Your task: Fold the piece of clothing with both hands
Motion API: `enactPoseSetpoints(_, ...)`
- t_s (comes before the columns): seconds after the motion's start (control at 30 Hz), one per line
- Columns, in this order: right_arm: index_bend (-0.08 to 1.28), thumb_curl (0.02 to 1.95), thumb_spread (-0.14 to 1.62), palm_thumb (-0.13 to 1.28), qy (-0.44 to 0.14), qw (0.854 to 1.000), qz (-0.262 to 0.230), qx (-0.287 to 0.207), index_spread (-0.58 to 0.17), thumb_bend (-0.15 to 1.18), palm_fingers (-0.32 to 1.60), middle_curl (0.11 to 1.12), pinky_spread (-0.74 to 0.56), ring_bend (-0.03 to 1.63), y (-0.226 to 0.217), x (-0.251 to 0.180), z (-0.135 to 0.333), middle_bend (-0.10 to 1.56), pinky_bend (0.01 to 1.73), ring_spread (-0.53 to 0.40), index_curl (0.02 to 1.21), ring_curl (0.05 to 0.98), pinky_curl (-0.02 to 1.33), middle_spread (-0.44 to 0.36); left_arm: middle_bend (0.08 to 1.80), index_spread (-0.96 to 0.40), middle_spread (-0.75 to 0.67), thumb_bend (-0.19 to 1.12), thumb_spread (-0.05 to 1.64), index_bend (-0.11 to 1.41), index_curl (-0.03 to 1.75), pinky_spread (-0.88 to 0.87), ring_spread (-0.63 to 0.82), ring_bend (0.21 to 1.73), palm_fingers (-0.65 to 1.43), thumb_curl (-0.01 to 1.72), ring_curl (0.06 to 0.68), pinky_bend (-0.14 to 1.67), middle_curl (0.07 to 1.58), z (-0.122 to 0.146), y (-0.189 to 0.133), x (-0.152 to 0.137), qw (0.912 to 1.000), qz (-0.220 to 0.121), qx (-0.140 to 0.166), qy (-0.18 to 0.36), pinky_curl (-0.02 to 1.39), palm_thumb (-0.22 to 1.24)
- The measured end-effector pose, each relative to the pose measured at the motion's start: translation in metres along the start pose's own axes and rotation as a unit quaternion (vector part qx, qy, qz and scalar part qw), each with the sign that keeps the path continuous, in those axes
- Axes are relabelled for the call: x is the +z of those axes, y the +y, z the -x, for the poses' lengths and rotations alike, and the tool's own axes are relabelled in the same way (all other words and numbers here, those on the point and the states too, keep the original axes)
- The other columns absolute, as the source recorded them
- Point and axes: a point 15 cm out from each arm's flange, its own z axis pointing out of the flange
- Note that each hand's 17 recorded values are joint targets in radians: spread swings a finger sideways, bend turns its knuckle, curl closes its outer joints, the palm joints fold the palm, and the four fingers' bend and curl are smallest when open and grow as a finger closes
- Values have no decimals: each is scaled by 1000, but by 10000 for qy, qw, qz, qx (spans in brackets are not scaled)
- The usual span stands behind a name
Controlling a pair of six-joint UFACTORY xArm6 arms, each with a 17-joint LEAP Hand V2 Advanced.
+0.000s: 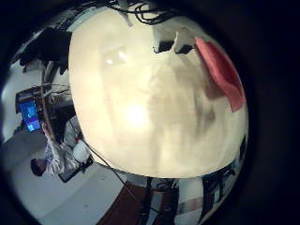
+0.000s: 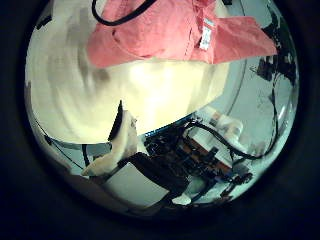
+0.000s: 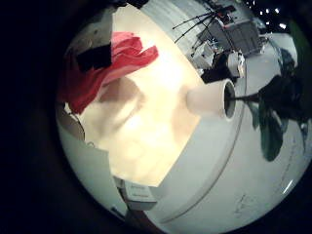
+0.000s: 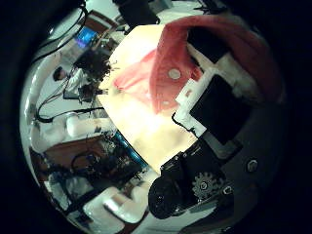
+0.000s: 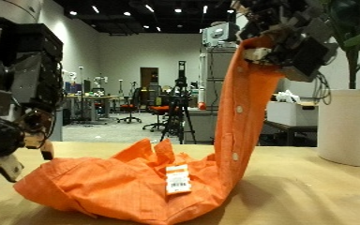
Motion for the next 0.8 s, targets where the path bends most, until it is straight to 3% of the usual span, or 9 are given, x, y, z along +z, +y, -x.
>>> enactPoseSetpoints(0.4,1008,877,1193,1102,541,9795,252,-1926,-258,-4,1125,780,-295,1327,-96,26,130,1300,1241,-212,879,670,699,-120,247,88,257,-18,1156,145,255,454,467,569,1,339,216,403,304,21,-13,28,9996,47,-148,224,312,530)
enactPoseSetpoints(0.63,1000,880,1211,1079,511,9697,407,-2355,-261,-10,1120,784,-299,1327,-132,60,182,1298,1248,-213,884,671,702,-121,240,81,238,-18,1159,158,264,456,467,557,15,338,211,393,314,33,-7,27,9992,-5,-177,353,309,533)
enactPoseSetpoints(0.8,914,796,1281,865,492,9728,49,-2265,-280,-43,994,773,-363,1298,-155,59,192,1230,1195,-234,880,650,683,-138,228,80,235,-18,1160,156,268,458,471,559,22,337,212,386,318,37,-1,19,9991,-70,-180,367,306,533)
